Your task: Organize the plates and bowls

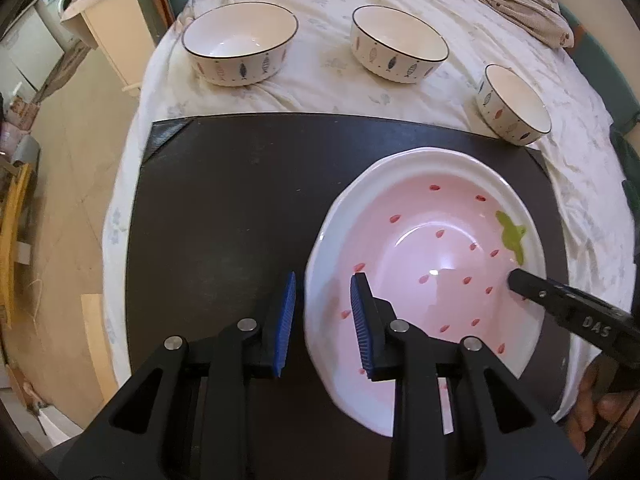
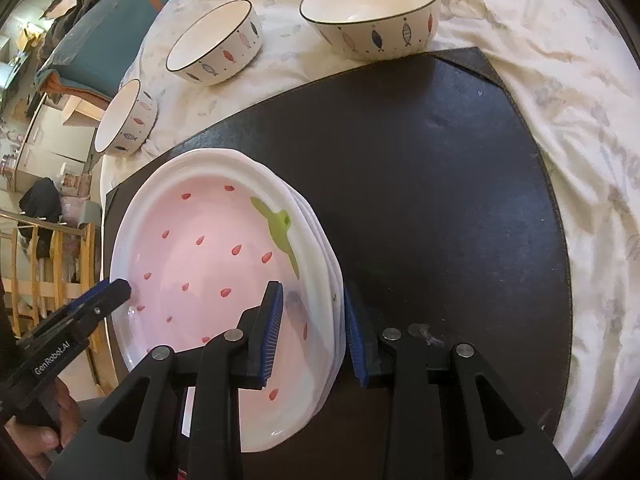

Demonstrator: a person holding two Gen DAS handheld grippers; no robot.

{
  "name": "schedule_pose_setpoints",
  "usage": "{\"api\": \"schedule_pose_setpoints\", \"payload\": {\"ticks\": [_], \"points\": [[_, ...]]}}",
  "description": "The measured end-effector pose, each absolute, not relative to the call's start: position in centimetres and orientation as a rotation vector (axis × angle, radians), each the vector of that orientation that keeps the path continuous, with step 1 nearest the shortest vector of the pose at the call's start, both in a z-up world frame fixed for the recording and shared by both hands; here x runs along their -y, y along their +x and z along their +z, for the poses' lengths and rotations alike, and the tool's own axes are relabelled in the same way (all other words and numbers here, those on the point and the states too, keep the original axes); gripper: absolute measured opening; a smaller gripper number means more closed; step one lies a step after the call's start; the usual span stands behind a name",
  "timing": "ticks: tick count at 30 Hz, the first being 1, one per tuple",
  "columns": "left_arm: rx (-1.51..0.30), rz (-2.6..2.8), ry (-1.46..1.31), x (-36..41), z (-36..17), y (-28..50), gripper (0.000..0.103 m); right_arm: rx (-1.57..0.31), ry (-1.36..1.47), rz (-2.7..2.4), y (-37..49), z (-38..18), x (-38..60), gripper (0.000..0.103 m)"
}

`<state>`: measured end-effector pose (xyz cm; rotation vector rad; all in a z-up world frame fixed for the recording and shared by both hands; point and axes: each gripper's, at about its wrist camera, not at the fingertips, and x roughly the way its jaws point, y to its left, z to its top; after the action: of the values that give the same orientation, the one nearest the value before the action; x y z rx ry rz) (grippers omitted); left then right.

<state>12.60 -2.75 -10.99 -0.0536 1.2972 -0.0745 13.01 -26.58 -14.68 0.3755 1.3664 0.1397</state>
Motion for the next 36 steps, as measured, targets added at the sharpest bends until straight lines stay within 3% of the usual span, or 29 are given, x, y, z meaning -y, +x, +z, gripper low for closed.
{"api": "schedule_pose_setpoints", "payload": {"ticks": [6, 7, 9, 10, 11, 12, 18, 28, 32, 36], "points": [[-1.274, -0.043, -0.015, 2.2, -10.7, 12.0, 0.025, -1.341, 0.399, 0.137, 12.0, -13.8, 27.2, 0.034], [-1.264, -0.043, -0.01, 2.1, -10.4, 11.9, 0.031, -1.337, 0.4, 0.139, 11.9, -13.6, 27.3, 0.034], [-1.233, -0.037, -0.007, 2.0, -9.9, 11.6, 0.054, -1.328, 0.403, 0.142, 11.6, -13.2, 27.4, 0.035], [-1.212, -0.027, -0.003, 2.0, -9.5, 11.4, 0.07, -1.324, 0.416, 0.148, 11.3, -12.9, 27.6, 0.037], [-1.191, -0.015, 0.0, 1.9, -9.1, 11.3, 0.08, -1.321, 0.431, 0.153, 11.2, -12.7, 27.7, 0.05], [-1.168, -0.002, -0.002, 1.8, -8.7, 11.1, 0.082, -1.315, 0.442, 0.155, 11.1, -12.5, 27.8, 0.063], [-1.101, -0.076, -0.09, 2.0, -7.0, 9.9, 0.083, -1.218, 0.409, 0.158, 10.0, -9.4, 27.7, 0.09], [-1.083, -0.045, -0.031, 3.5, -4.5, 11.2, 0.084, -1.076, 0.395, 0.15, 10.4, -4.2, 29.0, 0.096], [-1.099, -0.021, -0.057, 3.5, -4.0, 13.3, 0.098, -1.09, 0.485, 0.157, 12.2, -4.2, 30.4, 0.096], [-1.192, -0.049, -0.159, 4.0, -4.2, 15.7, 0.102, -1.08, 0.515, 0.145, 13.7, -3.9, 31.9, 0.096]]}}
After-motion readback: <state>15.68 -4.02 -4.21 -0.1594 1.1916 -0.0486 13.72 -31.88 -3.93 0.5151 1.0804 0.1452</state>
